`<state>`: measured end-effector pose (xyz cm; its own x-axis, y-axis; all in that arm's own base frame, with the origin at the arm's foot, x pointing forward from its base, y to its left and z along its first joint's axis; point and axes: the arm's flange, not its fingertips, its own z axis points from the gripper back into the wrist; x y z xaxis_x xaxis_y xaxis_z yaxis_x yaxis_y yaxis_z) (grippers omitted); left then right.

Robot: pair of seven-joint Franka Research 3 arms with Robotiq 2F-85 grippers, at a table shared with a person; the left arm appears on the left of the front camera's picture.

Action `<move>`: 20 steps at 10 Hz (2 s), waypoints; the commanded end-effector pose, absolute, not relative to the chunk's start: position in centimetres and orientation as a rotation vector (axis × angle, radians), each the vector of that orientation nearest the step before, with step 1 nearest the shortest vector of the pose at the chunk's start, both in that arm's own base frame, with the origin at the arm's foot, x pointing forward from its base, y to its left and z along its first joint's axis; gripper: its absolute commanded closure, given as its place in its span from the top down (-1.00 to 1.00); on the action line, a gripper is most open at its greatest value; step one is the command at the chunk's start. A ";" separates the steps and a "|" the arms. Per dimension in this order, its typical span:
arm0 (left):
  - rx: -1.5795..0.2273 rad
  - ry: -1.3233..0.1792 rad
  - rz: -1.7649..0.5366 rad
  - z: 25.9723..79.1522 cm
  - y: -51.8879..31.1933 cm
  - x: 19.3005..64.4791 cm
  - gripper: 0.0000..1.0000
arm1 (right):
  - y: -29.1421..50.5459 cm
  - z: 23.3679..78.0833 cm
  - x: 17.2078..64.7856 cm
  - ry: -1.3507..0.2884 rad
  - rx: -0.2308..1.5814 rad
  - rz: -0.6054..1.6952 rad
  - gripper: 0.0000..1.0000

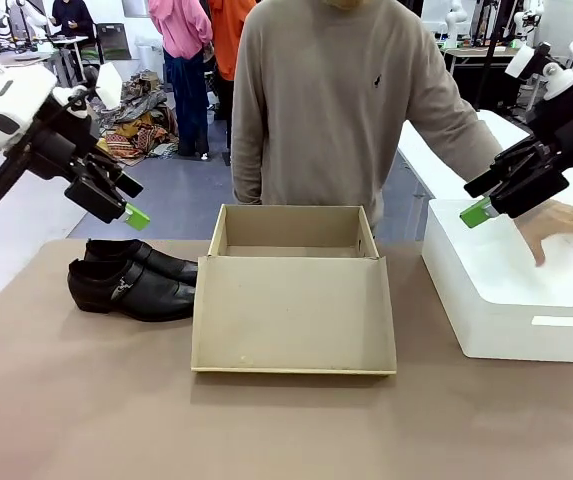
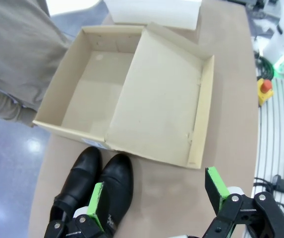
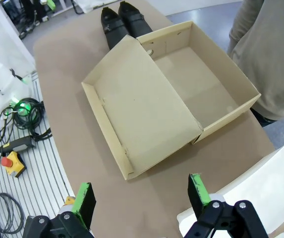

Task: Pack the shoes into the box.
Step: Place one shoe of the Shoes into the Shoes Box.

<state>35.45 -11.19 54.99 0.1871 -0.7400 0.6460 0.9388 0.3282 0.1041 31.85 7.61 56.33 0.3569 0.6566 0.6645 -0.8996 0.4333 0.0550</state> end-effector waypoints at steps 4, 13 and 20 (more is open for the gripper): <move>-0.173 -0.474 -1.468 55.7 -8.4 37.9 1.00 | 7.7 56.4 32.0 -0.631 0.476 1.057 1.00; -0.020 -0.229 -1.585 54.2 -6.9 42.8 1.00 | 7.7 56.4 32.0 -0.631 0.476 1.057 1.00; 0.040 -0.184 -1.641 54.4 -6.4 45.1 1.00 | 7.7 56.4 32.0 -0.631 0.476 1.057 1.00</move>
<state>43.69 -7.04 54.01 -0.0436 -0.9905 0.1301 0.9907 -0.0260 0.1337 31.84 7.60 56.33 0.3579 0.6570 0.6636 -0.8992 0.4341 0.0552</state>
